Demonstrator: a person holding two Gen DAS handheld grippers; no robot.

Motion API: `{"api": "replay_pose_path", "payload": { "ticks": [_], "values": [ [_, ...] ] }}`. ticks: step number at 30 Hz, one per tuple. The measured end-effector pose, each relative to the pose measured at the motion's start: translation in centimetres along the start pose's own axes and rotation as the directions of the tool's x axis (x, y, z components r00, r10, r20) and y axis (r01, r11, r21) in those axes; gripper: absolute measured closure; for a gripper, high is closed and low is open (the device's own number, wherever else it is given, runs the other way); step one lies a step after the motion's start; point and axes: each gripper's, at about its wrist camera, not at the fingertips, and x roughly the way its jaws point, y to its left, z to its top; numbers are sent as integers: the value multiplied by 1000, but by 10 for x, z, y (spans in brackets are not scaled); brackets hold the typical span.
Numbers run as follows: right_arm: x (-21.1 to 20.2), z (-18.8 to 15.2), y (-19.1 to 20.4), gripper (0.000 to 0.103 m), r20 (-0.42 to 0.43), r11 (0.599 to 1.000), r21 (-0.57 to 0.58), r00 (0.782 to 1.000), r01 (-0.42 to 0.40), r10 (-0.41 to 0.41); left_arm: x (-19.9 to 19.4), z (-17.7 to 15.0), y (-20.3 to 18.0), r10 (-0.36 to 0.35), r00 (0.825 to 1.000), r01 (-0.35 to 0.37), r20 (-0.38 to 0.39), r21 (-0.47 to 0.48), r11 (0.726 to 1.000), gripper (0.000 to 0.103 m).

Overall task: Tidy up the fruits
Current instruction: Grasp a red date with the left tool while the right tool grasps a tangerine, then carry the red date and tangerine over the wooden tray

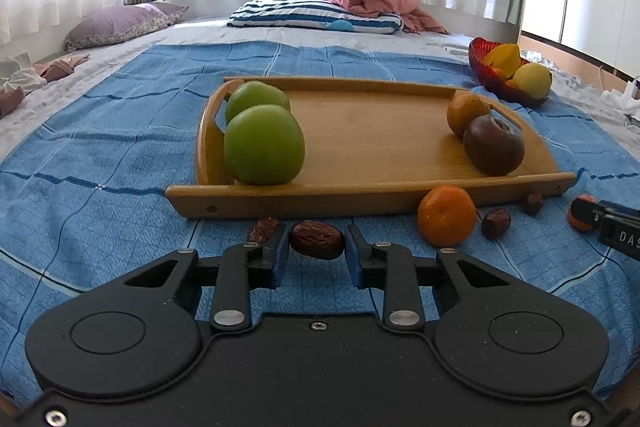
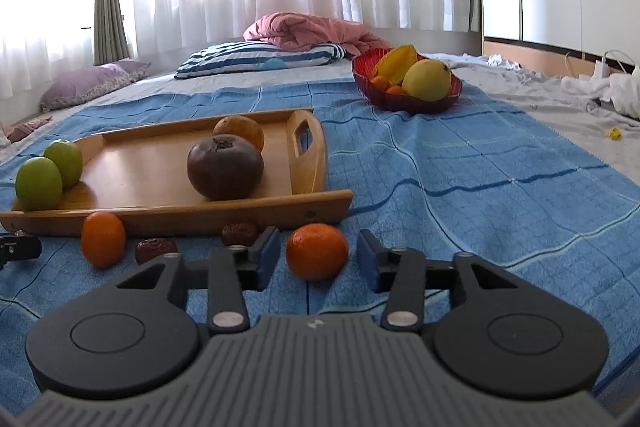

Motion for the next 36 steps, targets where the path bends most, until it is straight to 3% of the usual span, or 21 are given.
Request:
{"api": "replay_pose_path", "payload": {
  "ticks": [7, 14, 24, 32, 36],
  "values": [
    [-2, -1, 4, 64, -8, 1000, -25, 1000, 15, -15, -6, 5, -2, 14, 1000, -15, 17, 10, 1000, 75],
    [-7, 7, 1, 66, 29, 999, 34, 999, 23, -24, -12, 10, -3, 21, 999, -22, 32, 31, 999, 75],
    [4, 63, 4, 66, 91, 999, 39, 995, -34, 31, -14, 59, 5, 8, 996, -11, 94, 28, 1000, 75],
    [38, 117, 11, 66, 14, 995, 25, 996, -93, 93, 4, 120, 34, -8, 995, 11, 96, -30, 999, 75],
    [67, 140, 15, 66, -68, 992, 39, 990, -121, 123, 26, 150, 48, 10, 997, -5, 80, -57, 998, 75]
  ]
}}
